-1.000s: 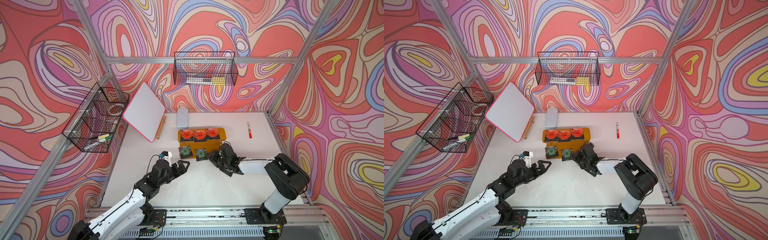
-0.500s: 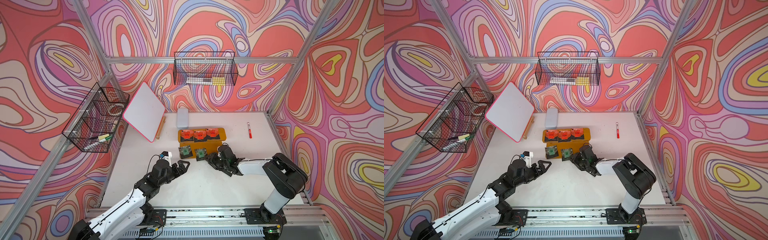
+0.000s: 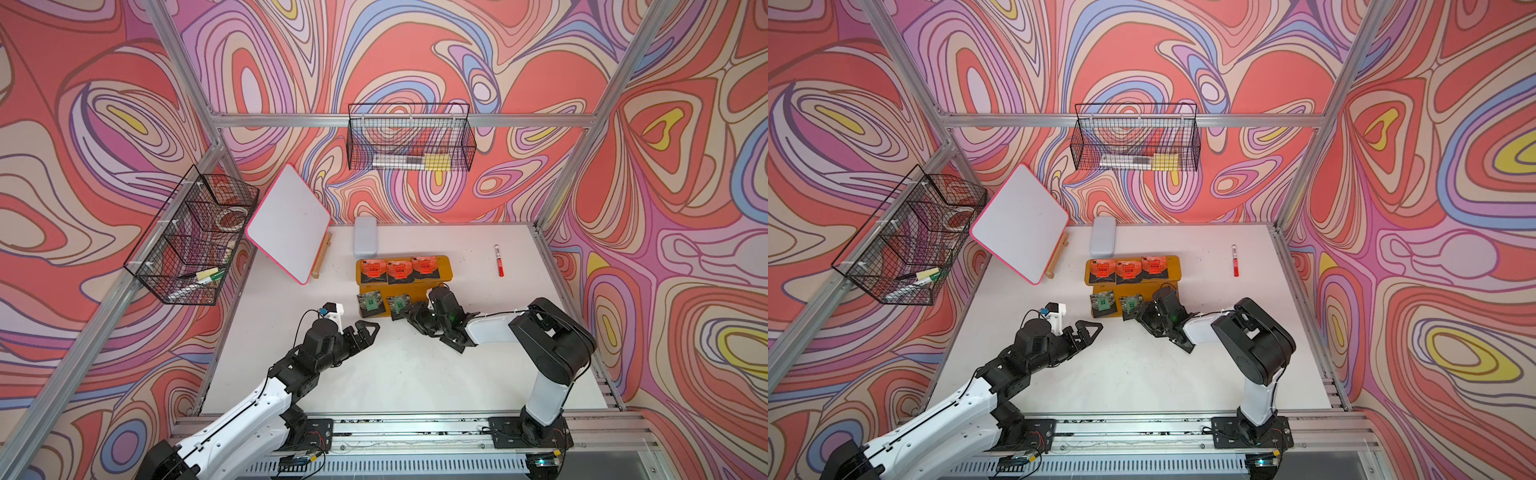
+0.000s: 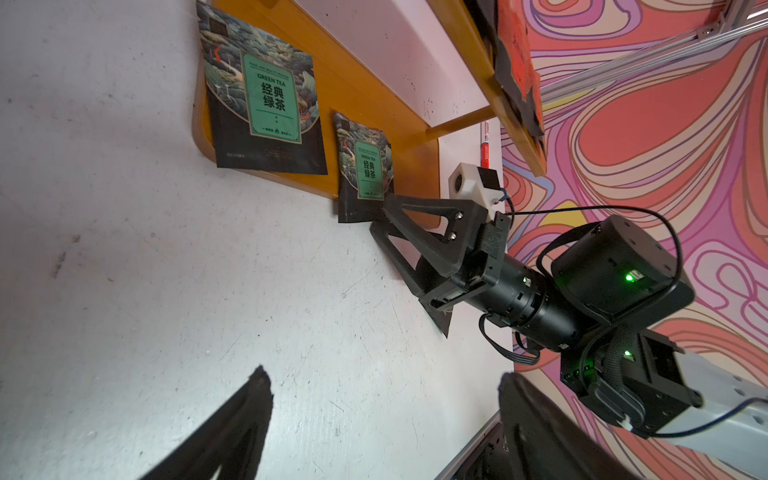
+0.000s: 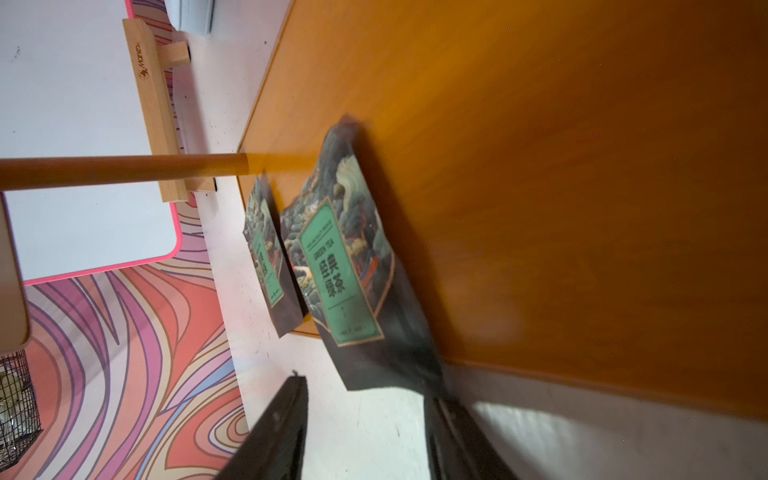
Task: Place the tea bags on the shelf by color
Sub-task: Place the tea bag on the shelf.
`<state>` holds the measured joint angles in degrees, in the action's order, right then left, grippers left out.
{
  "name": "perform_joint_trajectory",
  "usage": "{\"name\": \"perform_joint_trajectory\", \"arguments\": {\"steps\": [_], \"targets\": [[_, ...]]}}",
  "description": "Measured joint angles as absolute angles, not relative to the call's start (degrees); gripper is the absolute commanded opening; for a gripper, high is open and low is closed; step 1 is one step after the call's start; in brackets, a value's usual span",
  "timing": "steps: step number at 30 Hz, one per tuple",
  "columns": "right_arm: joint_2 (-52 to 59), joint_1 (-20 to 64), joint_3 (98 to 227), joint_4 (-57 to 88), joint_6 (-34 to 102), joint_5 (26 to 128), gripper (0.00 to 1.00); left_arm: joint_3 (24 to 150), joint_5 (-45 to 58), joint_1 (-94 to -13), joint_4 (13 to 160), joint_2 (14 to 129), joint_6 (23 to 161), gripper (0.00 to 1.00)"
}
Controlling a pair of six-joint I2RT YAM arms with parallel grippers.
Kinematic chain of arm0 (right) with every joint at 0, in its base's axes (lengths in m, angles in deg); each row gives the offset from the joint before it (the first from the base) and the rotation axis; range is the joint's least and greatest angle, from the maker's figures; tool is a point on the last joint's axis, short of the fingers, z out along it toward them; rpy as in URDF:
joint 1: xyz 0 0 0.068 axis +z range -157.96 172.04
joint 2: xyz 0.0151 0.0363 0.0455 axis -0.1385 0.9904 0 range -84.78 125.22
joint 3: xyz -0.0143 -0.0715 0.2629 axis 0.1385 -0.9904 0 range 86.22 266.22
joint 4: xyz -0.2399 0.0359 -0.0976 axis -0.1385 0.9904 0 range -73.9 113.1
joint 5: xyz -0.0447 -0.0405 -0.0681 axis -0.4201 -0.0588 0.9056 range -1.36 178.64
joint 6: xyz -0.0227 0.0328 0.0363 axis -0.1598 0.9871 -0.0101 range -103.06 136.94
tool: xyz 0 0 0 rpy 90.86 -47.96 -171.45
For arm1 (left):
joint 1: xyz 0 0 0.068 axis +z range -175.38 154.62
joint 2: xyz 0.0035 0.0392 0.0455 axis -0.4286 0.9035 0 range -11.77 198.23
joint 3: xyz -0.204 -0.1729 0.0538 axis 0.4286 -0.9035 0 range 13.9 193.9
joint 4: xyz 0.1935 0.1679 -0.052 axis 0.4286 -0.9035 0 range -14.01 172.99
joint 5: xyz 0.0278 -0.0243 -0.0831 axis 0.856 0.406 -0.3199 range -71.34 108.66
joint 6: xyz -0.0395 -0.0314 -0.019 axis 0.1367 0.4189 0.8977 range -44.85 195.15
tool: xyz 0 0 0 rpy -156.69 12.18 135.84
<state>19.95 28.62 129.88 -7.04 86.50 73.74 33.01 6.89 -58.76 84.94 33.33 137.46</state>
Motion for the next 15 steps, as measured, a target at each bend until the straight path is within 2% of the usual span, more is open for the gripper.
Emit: {"name": "perform_joint_trajectory", "arguments": {"steps": [15], "targets": [[21.7,28.7,131.5,-8.0,87.0,73.4,0.48,33.0,6.9,-58.8,84.4,33.2,137.5,0.89]]}}
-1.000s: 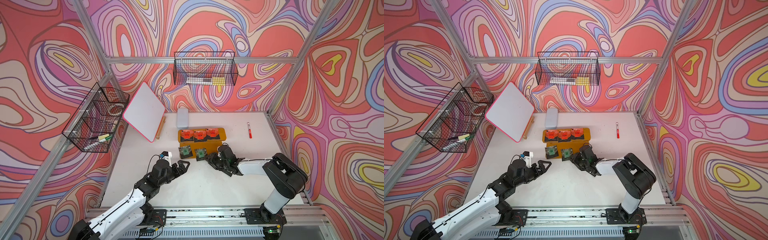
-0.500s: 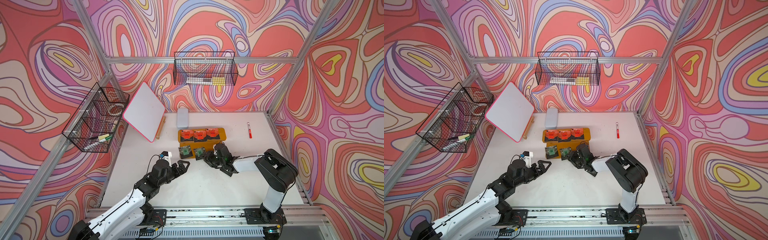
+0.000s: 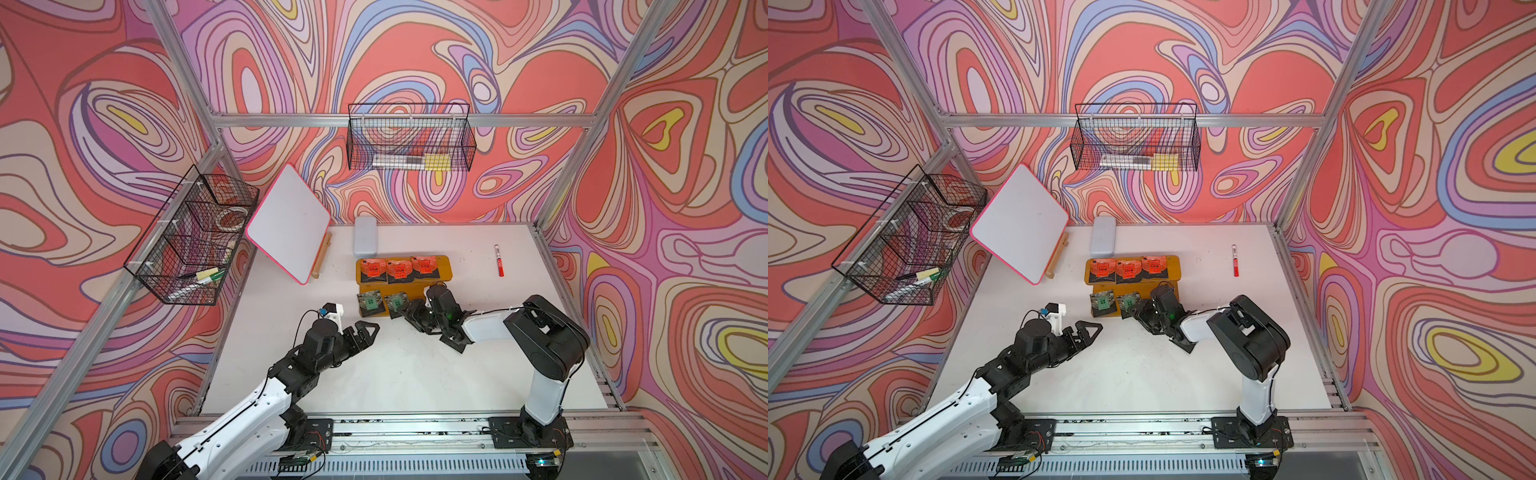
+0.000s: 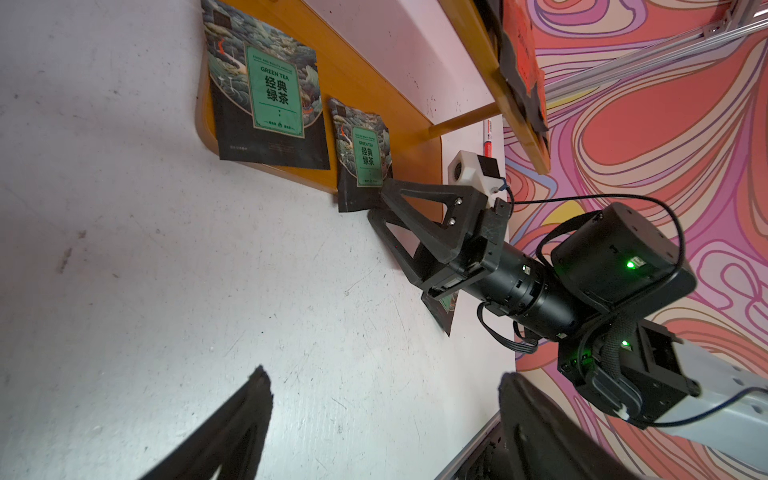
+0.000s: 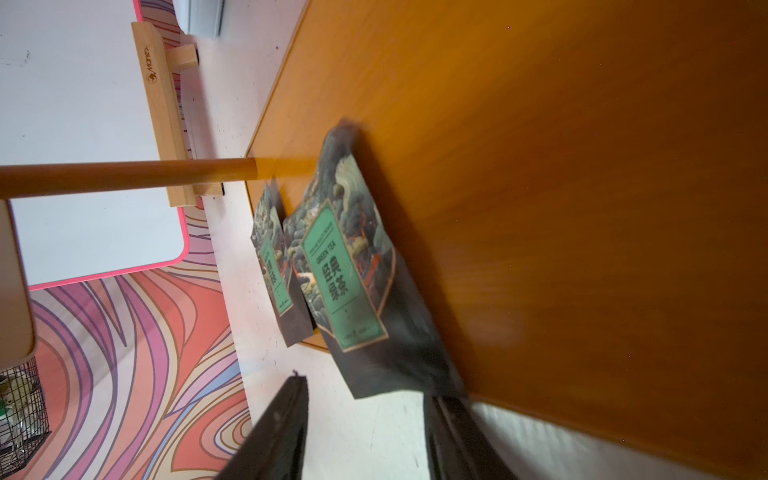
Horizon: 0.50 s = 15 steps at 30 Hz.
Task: Place the tea bags on the shelf by color
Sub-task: Place the tea bag on the shelf.
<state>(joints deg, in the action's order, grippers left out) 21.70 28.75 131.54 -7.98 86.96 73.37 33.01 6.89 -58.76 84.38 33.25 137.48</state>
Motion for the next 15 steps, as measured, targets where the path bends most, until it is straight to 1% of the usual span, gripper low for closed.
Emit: {"name": "perform_joint_trajectory", "arguments": {"steps": [15], "targets": [[21.4,29.4,131.1,-8.2,87.3,73.7,0.48,33.0,6.9,-58.8,84.4,33.3,137.5,0.9]]}}
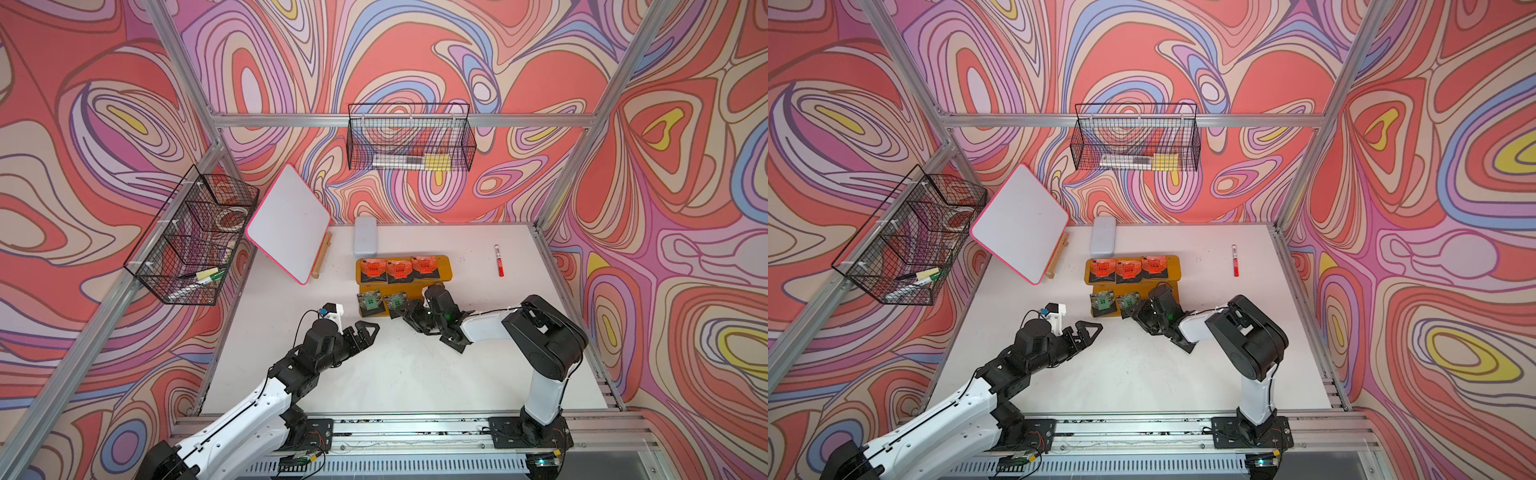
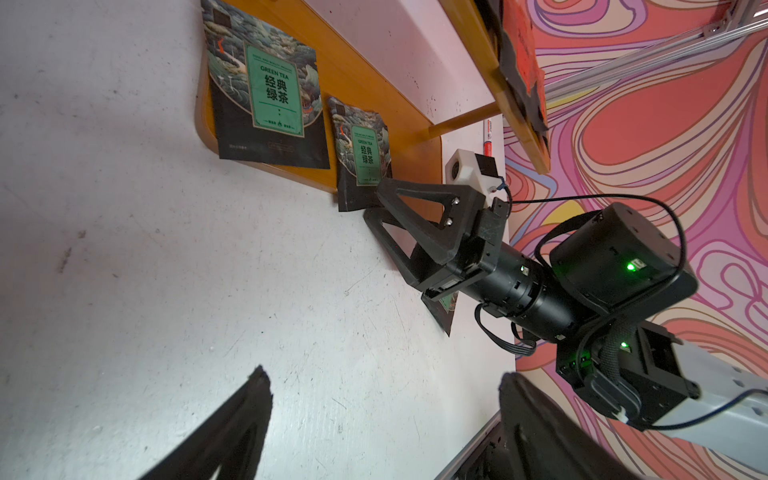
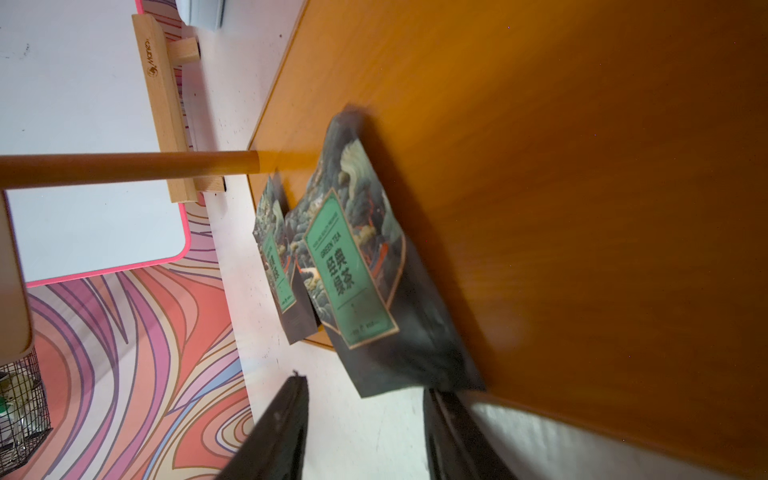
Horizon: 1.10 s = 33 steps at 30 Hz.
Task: Place the tea bags on the shelf by color
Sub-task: Place the tea bag on the shelf.
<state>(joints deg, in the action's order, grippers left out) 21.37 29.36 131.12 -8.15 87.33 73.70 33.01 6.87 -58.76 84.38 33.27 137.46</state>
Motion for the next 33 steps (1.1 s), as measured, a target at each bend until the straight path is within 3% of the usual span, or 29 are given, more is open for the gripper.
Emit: {"name": "perform_joint_trajectory", "arguments": {"steps": [12,21,33], "targets": [[5.2,29.4,125.2,2.8,83.9,76.7,0.48,33.0,4.2,-58.8,84.7,33.5,135.9,0.96],[-8.7,29.4,123.7,20.6,77.9,84.1,0.48,33.1,1.9,-59.1,88.2,38.6,135.5,0.96],[-17.3,29.3,119.4,39.7,74.3,94.6,0.57,34.7,1.7,-63.0,93.6,45.4,135.3,0.96]]}}
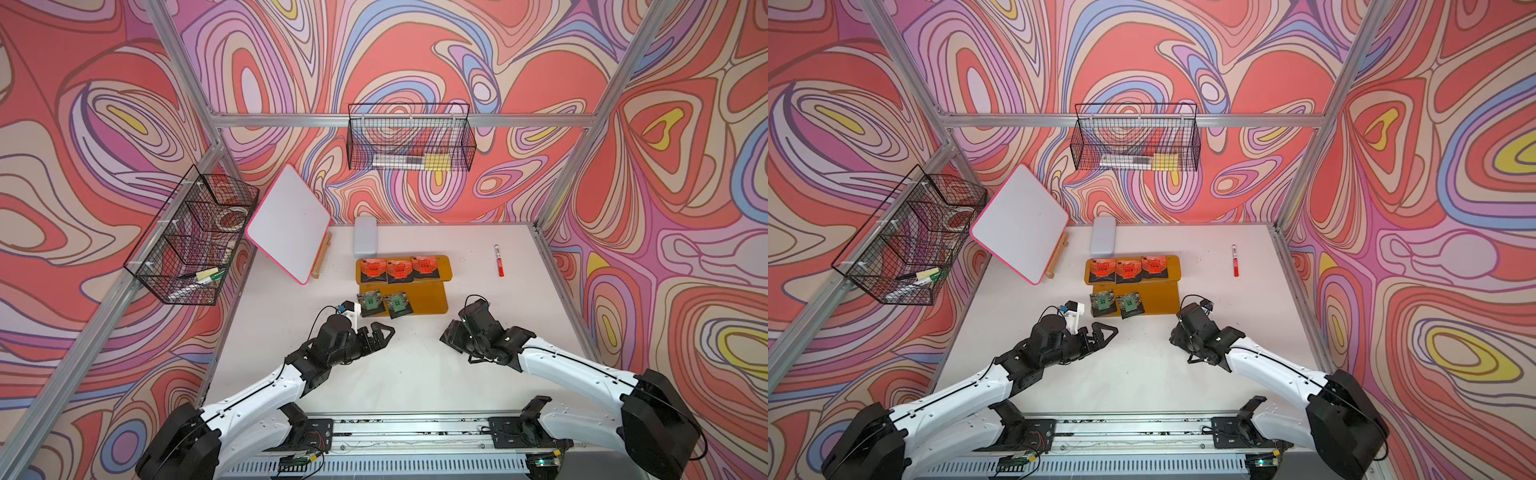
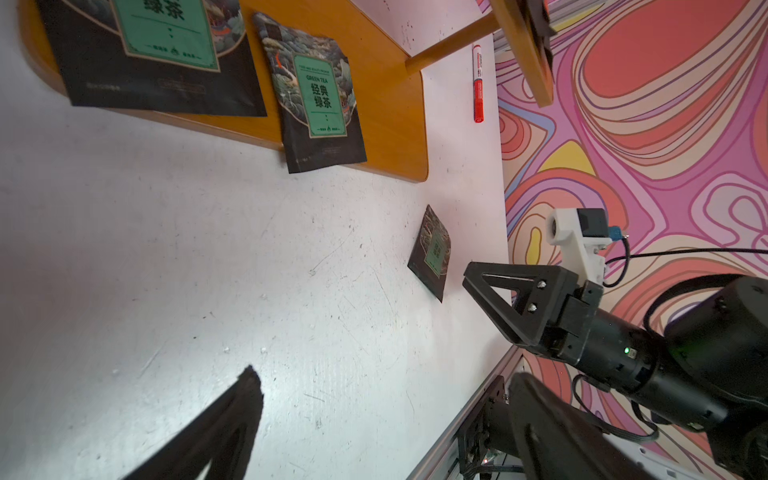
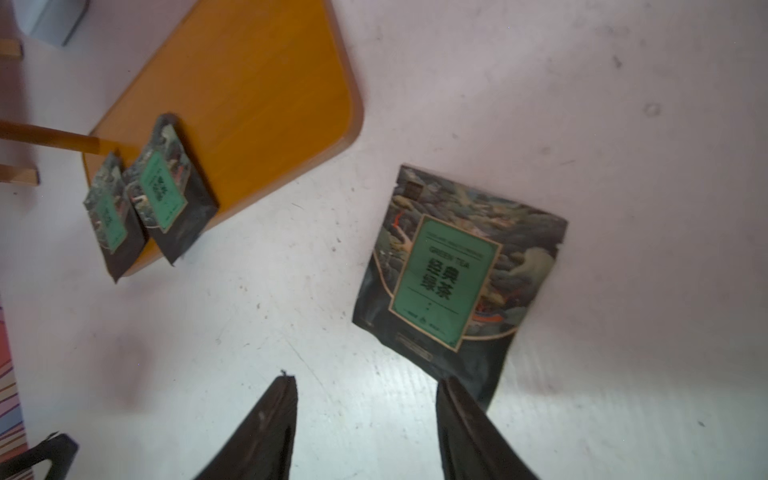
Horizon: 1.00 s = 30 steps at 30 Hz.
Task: Place the tea bags on the shelf by color
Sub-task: Move the tea bag to the center of the board.
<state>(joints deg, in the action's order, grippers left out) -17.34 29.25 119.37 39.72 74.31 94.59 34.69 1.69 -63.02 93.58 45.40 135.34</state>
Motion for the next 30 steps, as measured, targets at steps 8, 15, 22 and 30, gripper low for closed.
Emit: {"name": "perform_joint_trajectory", "arguments": {"steps": [8,15,22,30], "targets": [[-17.1,26.2,118.3,42.2,72.4,97.3,0.59,34.8,1.7,-64.6,95.0,46.6,135.4,0.96],[-16.8,20.5,117.6,40.9,68.9,95.2,0.58,34.8,1.8,-64.8,95.0,46.6,135.4,0.96],[-13.8,15.5,116.2,35.7,66.7,88.8,0.56,34.8,1.8,-64.8,95.0,46.6,135.4,0.96],[-10.3,13.1,116.2,31.0,64.7,83.9,0.56,34.8,1.9,-64.8,95.0,46.4,135.4,0.96]]}}
